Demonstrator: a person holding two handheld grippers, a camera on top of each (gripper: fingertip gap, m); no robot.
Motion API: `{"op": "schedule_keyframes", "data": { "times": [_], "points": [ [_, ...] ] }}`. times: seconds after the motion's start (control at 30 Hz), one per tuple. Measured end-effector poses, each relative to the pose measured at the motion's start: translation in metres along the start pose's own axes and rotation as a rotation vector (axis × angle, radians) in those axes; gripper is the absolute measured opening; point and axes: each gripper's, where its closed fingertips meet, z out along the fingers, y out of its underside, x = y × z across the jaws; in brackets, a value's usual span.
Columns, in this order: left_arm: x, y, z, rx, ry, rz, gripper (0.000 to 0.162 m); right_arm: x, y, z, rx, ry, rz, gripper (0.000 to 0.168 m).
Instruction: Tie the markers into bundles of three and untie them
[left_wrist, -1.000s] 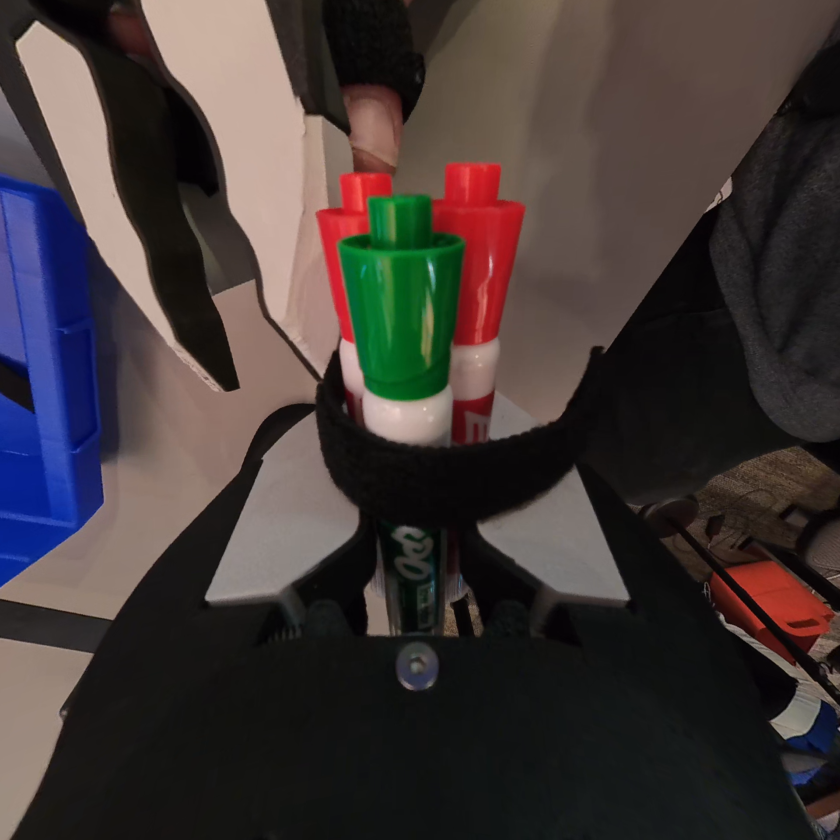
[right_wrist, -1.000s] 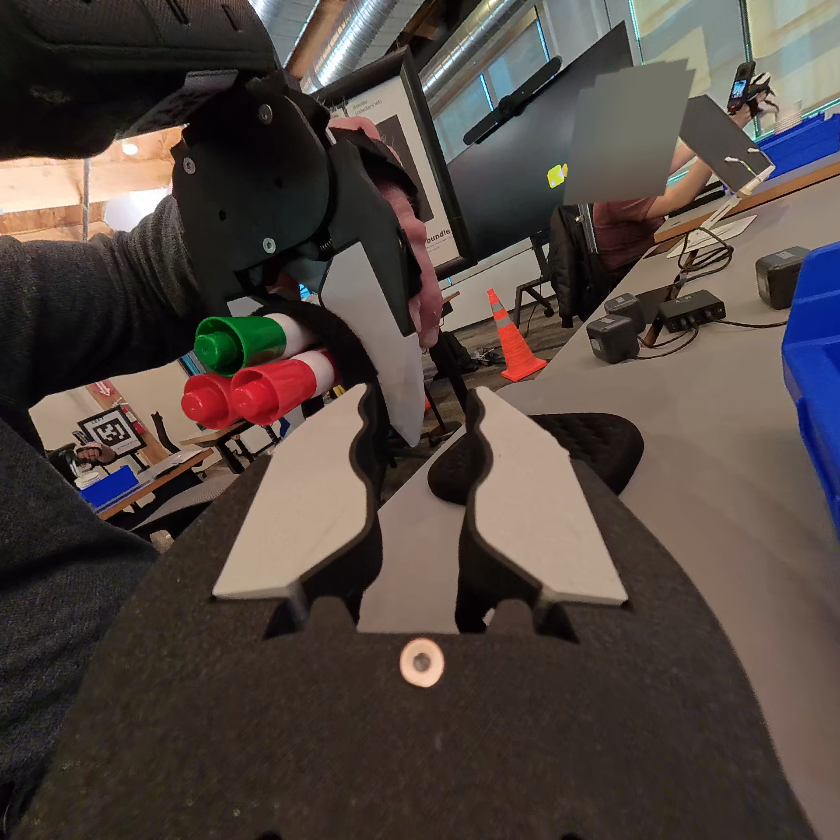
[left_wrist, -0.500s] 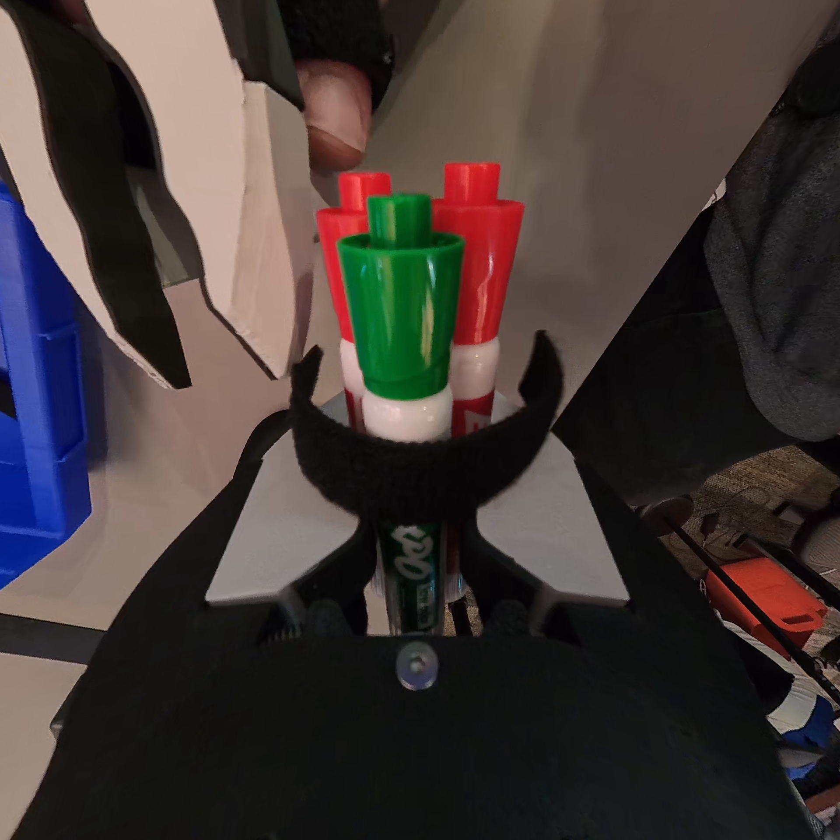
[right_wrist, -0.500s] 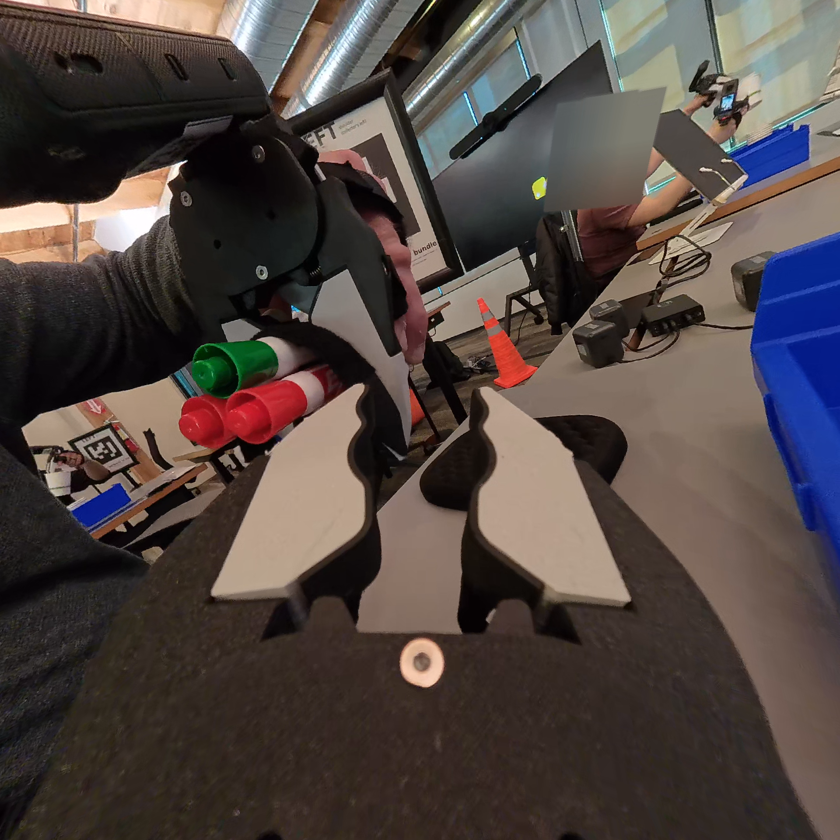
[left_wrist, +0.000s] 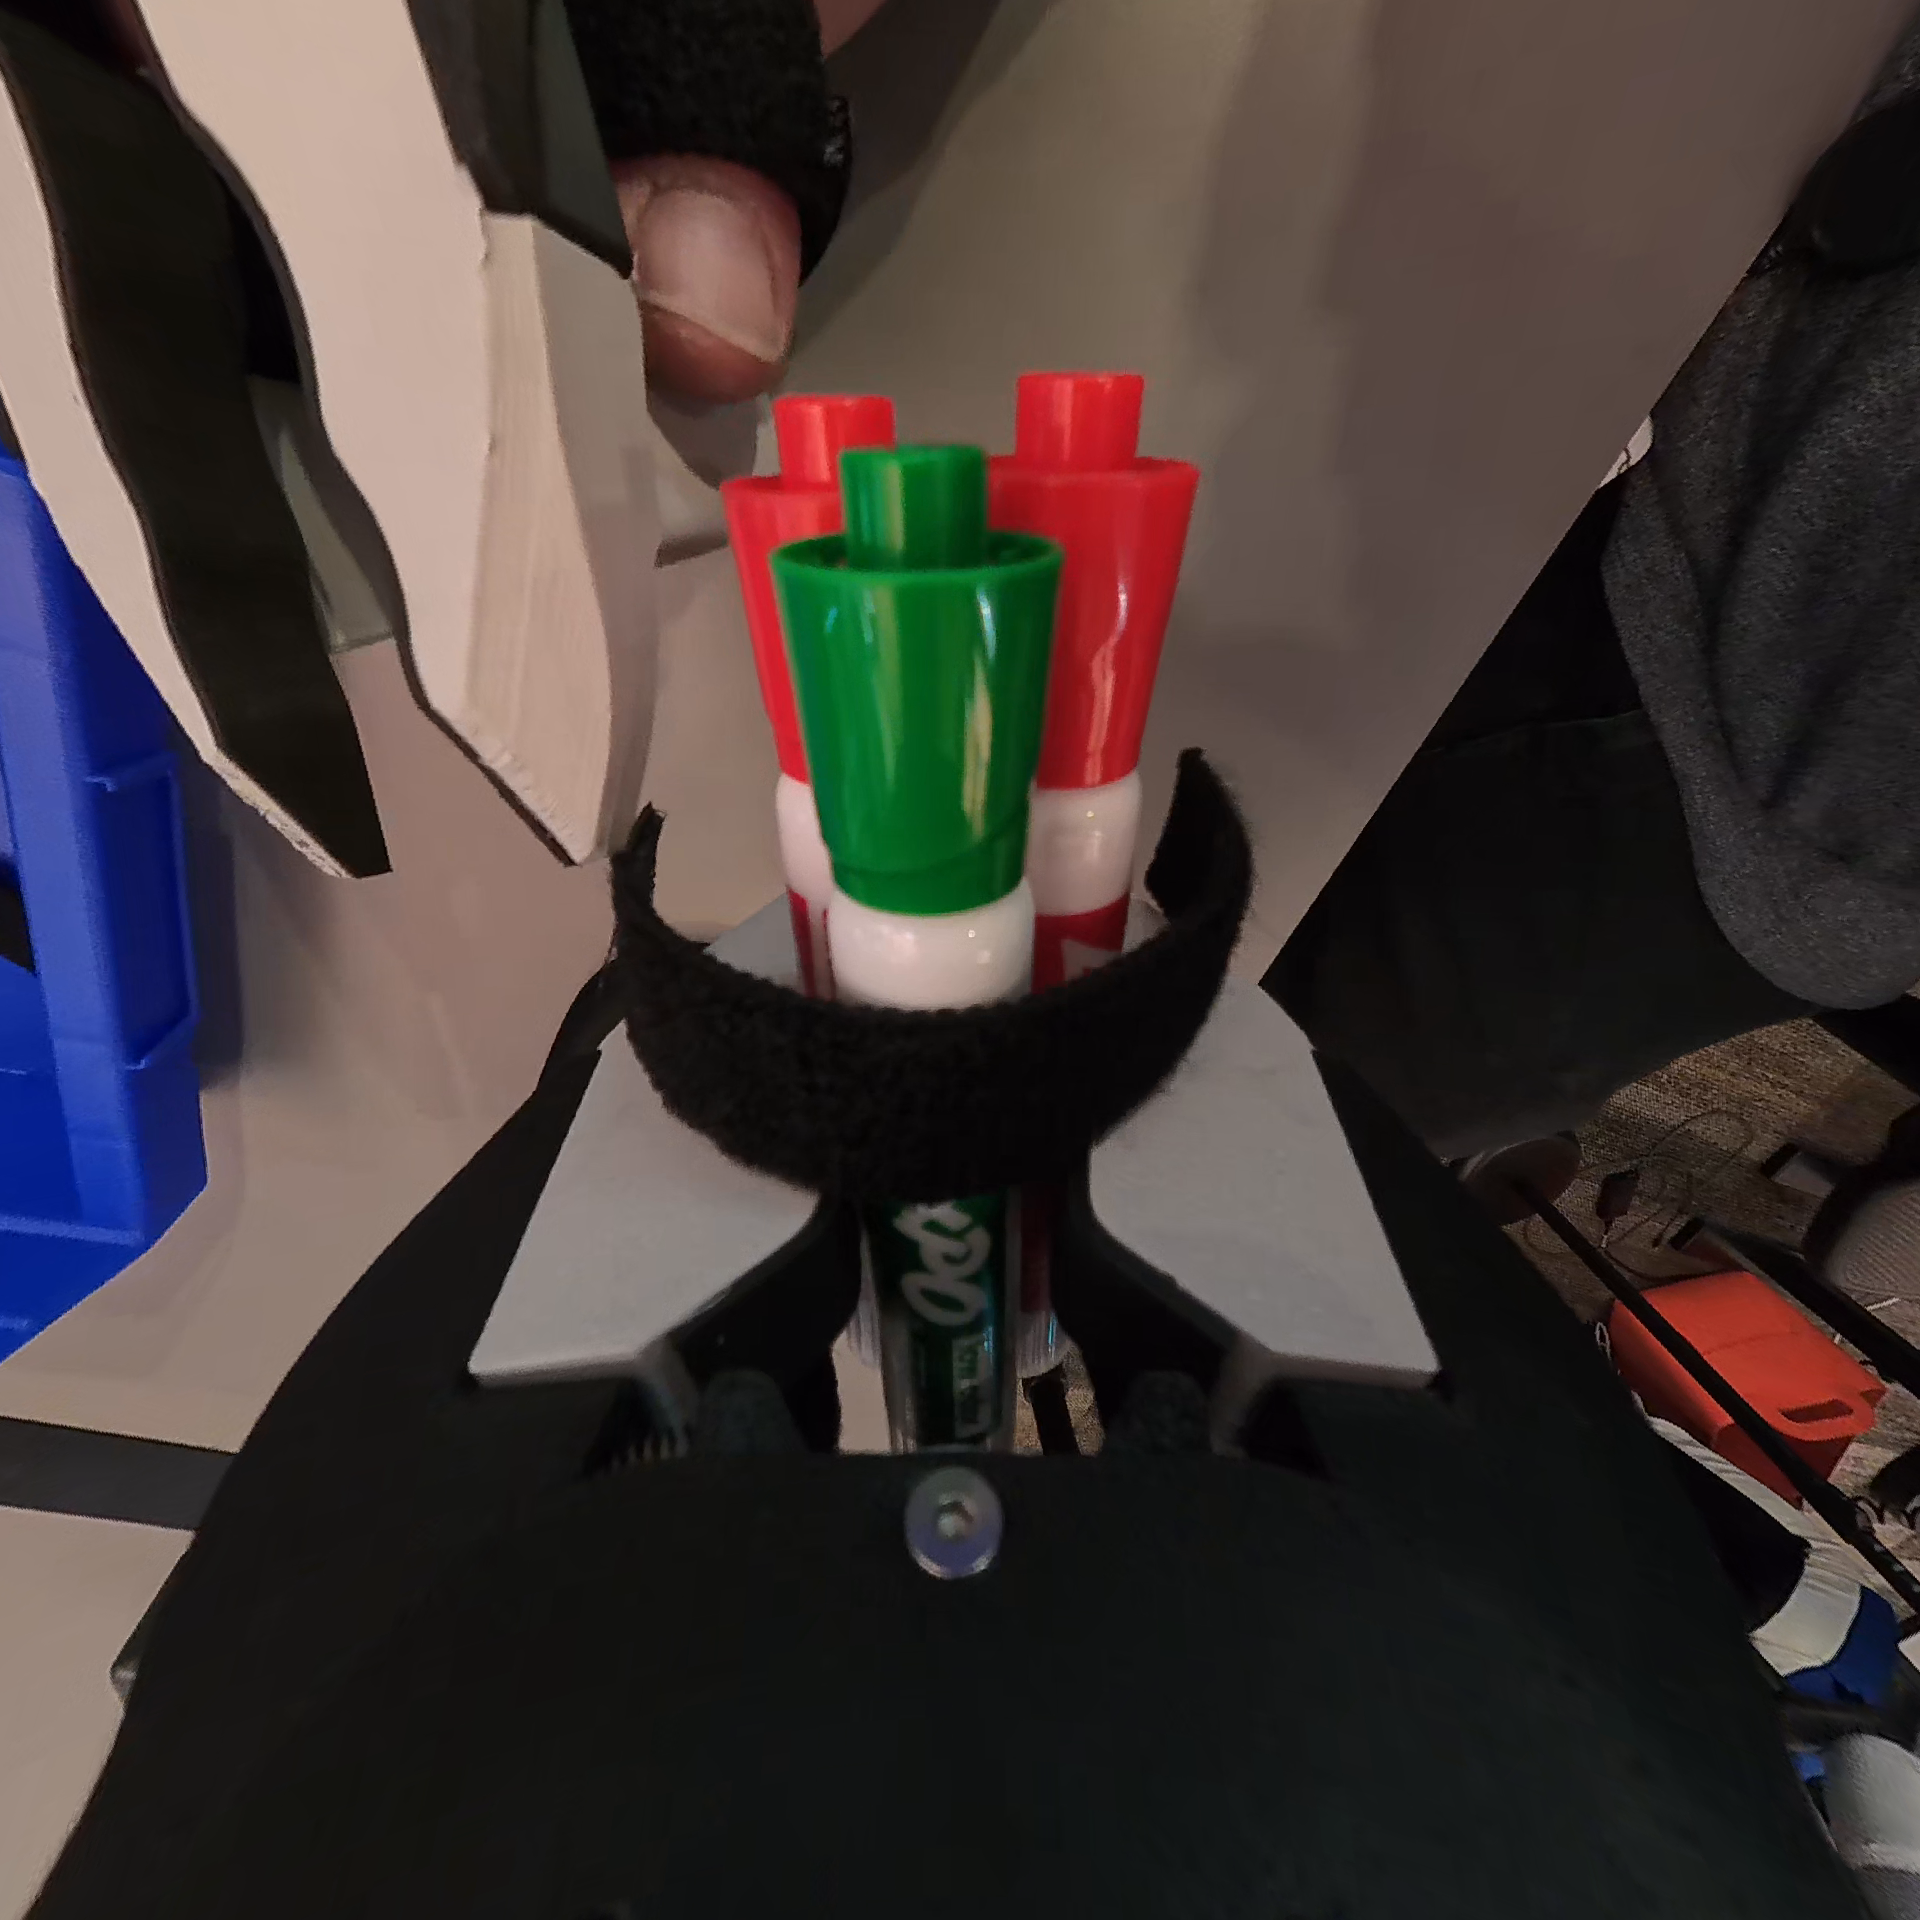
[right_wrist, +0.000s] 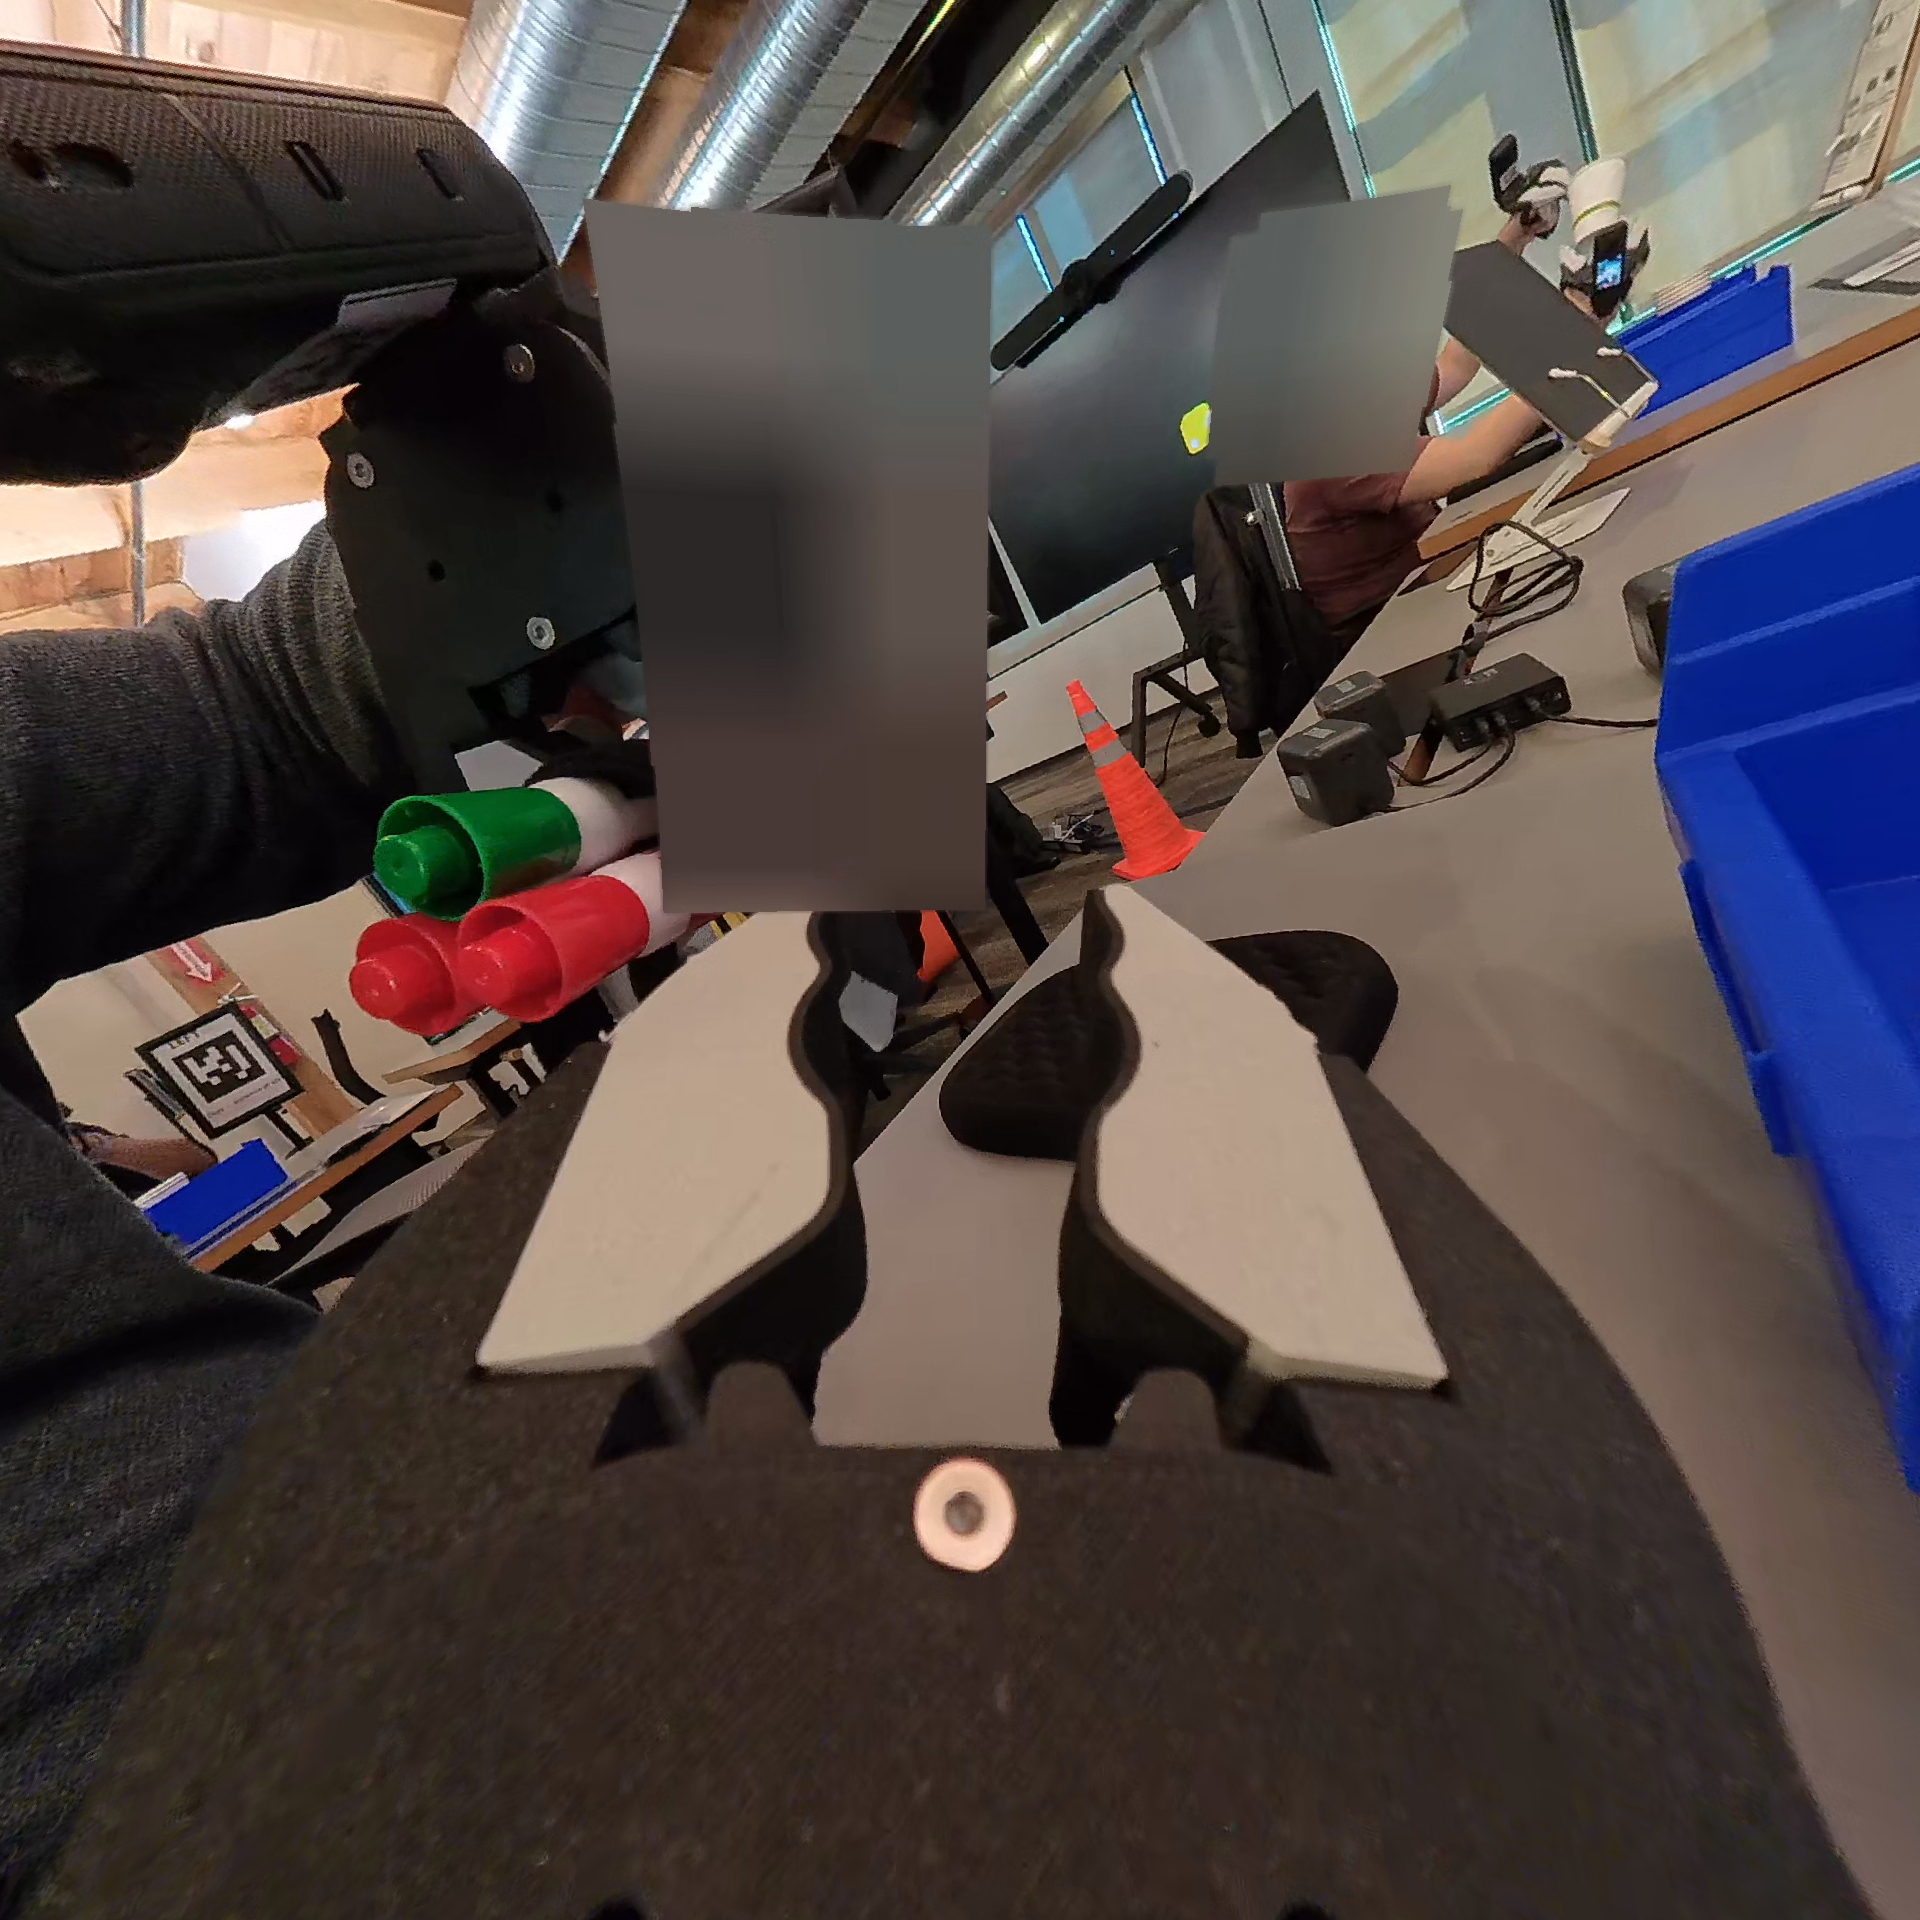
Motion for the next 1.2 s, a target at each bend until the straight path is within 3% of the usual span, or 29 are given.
{"op": "schedule_keyframes", "data": {
  "times": [0.47, 0.63, 0.77, 0.83, 1.2],
  "points": [
    [0.0, 0.0, 0.0, -0.001, 0.015, -0.002, 0.044, 0.011, -0.006, -0.013, 0.021, 0.049, -0.039, 0.05],
    [0.0, 0.002, -0.002, -0.003, 0.018, -0.002, 0.044, -0.002, -0.003, -0.023, -0.029, 0.004, -0.191, 0.075],
    [0.0, 0.001, -0.003, -0.002, 0.023, -0.004, 0.044, -0.032, 0.006, -0.013, -0.068, -0.034, -0.405, 0.105],
    [0.0, 0.0, -0.002, 0.002, 0.027, -0.002, 0.044, -0.042, 0.013, -0.004, -0.098, -0.04, -0.475, 0.109],
    [0.002, -0.006, 0.002, 0.001, 0.046, 0.009, 0.044, -0.05, 0.018, 0.008, -0.119, 0.062, -0.661, 0.095]
  ]
}}
